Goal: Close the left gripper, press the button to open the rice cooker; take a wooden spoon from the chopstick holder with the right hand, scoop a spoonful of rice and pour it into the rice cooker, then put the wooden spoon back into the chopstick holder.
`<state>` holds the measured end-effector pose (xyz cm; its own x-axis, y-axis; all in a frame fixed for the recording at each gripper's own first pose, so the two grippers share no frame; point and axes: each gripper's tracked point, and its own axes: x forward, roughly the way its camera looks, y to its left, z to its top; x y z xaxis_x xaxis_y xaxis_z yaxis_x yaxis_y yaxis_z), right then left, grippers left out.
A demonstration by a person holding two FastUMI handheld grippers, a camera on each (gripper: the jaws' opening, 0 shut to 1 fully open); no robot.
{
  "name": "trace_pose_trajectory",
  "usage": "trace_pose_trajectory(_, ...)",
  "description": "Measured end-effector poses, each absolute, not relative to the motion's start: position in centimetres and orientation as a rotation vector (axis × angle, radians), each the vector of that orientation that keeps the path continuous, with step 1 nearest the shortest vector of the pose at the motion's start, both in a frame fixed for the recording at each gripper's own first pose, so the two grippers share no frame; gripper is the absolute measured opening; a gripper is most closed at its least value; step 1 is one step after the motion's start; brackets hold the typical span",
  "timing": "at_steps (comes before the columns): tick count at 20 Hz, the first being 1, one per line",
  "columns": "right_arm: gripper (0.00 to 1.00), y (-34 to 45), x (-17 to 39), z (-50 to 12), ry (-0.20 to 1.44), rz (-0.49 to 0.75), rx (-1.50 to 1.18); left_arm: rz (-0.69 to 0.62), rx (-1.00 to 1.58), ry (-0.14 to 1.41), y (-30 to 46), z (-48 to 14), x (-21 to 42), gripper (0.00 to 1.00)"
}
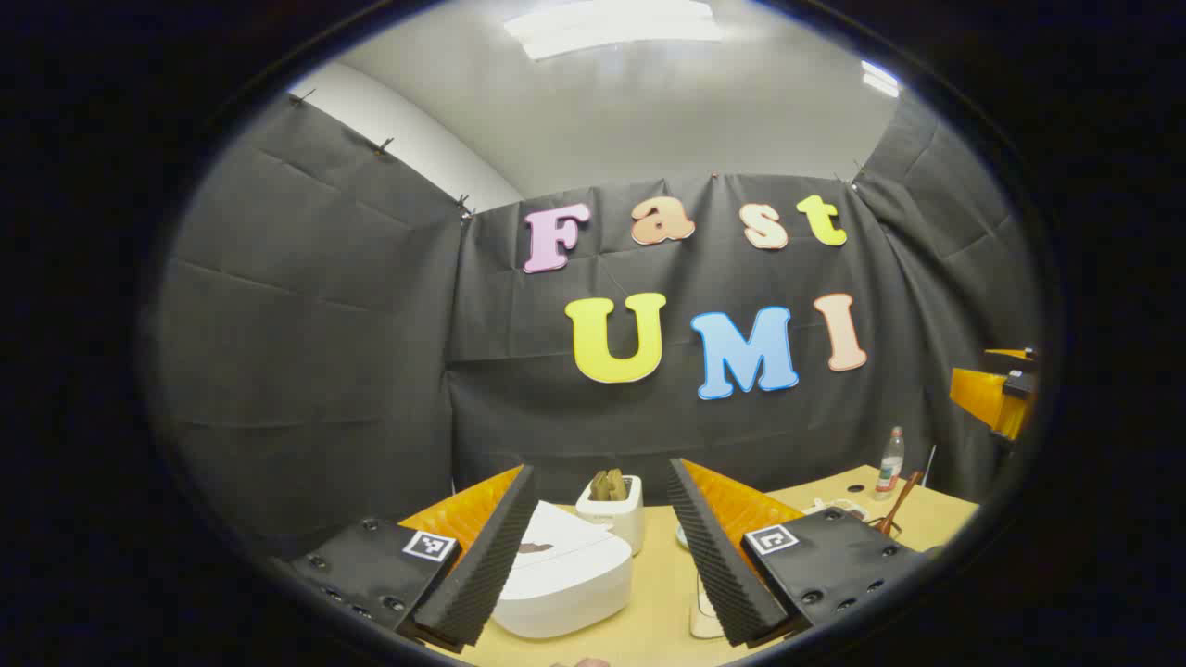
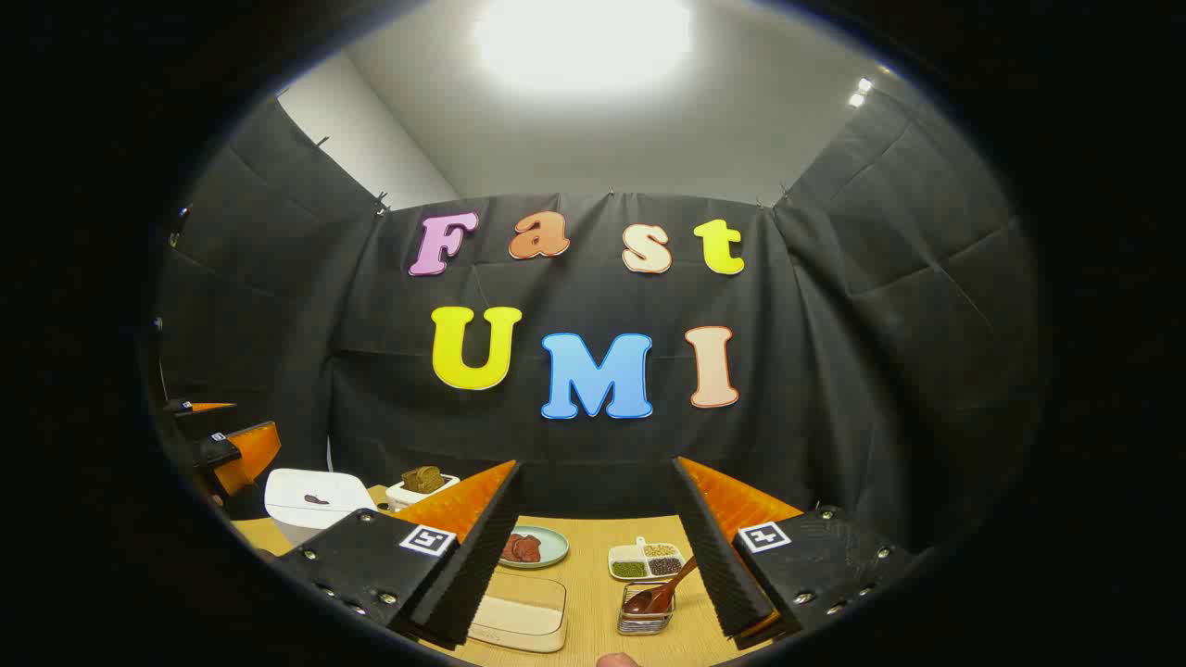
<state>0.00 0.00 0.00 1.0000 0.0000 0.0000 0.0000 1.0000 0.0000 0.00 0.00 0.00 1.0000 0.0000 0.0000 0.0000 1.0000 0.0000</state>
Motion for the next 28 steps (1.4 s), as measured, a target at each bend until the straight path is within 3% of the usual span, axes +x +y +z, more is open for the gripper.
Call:
trace_pose_trajectory(1, 0.95, 0.0, 0.1, 0.1, 0.0, 0.001, 0.001, 0.001, 0.001, -0.002, 0.0, 0.1, 0.2, 0.92)
trace_pose_trajectory(5, 0.95, -0.1, 0.3, -0.1, 0.004, 0.004, 0.004, 0.007, -0.003, 0.001, 0.1, -0.1, 0.1, 0.98)
trace_pose_trajectory(7, 0.95, 0.0, 0.4, -0.1, 0.002, 0.009, 0.004, 0.011, 0.001, 0.0, 0.1, 0.0, 0.1, 0.92)
trace_pose_trajectory(8, 0.95, 0.1, 0.4, -0.2, 0.001, 0.012, 0.003, 0.012, 0.003, -0.001, 0.2, -0.1, 0.1, 0.98)
trace_pose_trajectory(15, 0.95, 0.1, 0.7, -0.3, 0.001, 0.024, 0.003, 0.023, 0.009, 0.001, 0.2, 0.0, 0.0, 0.92)
trace_pose_trajectory(16, 0.95, 0.0, 0.8, -0.4, 0.002, 0.025, 0.003, 0.023, 0.009, -0.001, 0.2, 0.1, 0.0, 1.0)
trace_pose_trajectory(17, 0.95, 0.0, 0.9, -0.4, 0.002, 0.026, 0.004, 0.023, 0.009, -0.001, 0.1, 0.1, 0.0, 0.92)
trace_pose_trajectory(24, 0.95, 0.1, 1.6, -0.5, 0.003, 0.032, 0.002, 0.022, 0.015, 0.003, 0.3, 0.0, 0.8, 0.92)
trace_pose_trajectory(28, 0.95, 0.2, 1.9, -0.5, 0.003, 0.036, 0.003, 0.039, 0.0, -0.001, 1.1, 0.1, 1.0, 0.69)
